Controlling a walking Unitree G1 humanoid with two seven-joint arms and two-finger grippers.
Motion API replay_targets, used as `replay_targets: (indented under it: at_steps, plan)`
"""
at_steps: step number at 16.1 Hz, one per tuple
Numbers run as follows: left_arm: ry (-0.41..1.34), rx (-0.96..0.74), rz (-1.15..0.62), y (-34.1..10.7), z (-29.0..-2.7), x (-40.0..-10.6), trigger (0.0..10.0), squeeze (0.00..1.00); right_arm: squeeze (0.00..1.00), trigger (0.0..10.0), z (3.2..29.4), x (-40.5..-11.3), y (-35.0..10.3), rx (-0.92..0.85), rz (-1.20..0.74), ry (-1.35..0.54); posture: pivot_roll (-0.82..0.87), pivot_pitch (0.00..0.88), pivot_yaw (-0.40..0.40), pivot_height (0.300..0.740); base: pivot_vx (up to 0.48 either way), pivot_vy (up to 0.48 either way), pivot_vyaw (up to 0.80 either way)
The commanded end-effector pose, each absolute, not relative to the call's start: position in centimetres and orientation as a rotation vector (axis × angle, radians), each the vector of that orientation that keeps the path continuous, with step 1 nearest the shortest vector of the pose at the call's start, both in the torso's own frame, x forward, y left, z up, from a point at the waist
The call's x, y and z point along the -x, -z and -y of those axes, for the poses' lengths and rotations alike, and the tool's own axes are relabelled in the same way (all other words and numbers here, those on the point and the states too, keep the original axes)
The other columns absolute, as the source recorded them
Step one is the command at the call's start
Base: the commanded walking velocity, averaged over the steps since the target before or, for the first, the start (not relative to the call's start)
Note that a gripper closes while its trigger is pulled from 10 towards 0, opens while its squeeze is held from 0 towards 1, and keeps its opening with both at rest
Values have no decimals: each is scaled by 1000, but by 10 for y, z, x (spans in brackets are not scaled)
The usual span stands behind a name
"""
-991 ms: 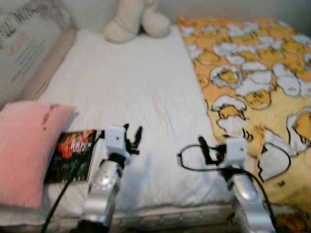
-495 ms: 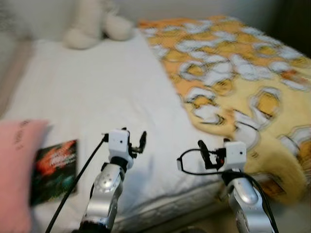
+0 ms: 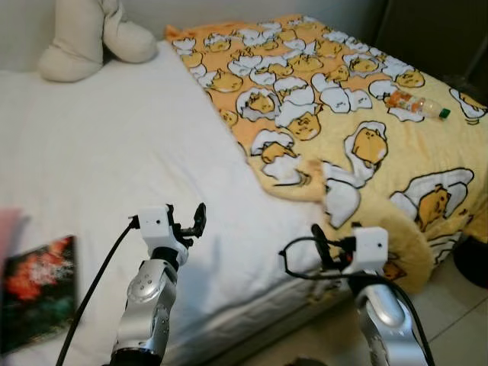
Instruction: Clean up the room
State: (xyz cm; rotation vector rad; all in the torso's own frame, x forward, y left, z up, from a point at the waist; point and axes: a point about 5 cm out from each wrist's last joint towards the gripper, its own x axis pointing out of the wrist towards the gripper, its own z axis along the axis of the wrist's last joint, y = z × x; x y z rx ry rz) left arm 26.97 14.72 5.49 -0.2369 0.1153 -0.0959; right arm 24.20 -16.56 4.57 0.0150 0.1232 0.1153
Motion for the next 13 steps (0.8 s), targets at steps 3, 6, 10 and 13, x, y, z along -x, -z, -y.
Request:
replay_targets:
  at_steps: [3, 6, 10, 13]
  plan:
    - [165, 237, -103, -56, -136, -264, 10000, 0, 0, 10000, 169, -241, -48, -15, -111, -106, -170, 0, 67, 740, 0, -472, -612]
    - [204, 212, -107, -55, -132, -264, 10000, 0, 0, 10000, 168, -240, -47, -13, -119, -108, -173, 0, 69, 740, 0, -472, -617]
    - [208, 168, -117, -58, -127, -277, 10000, 0, 0, 10000, 163, -241, -49, -4, -95, -135, -185, 0, 75, 740, 0, -198, -288]
    - [138, 187, -127, -56, -136, -276, 10000, 0, 0, 10000, 167, -243, -50, -1, -92, -125, -192, 0, 78, 740, 320, 0, 0]
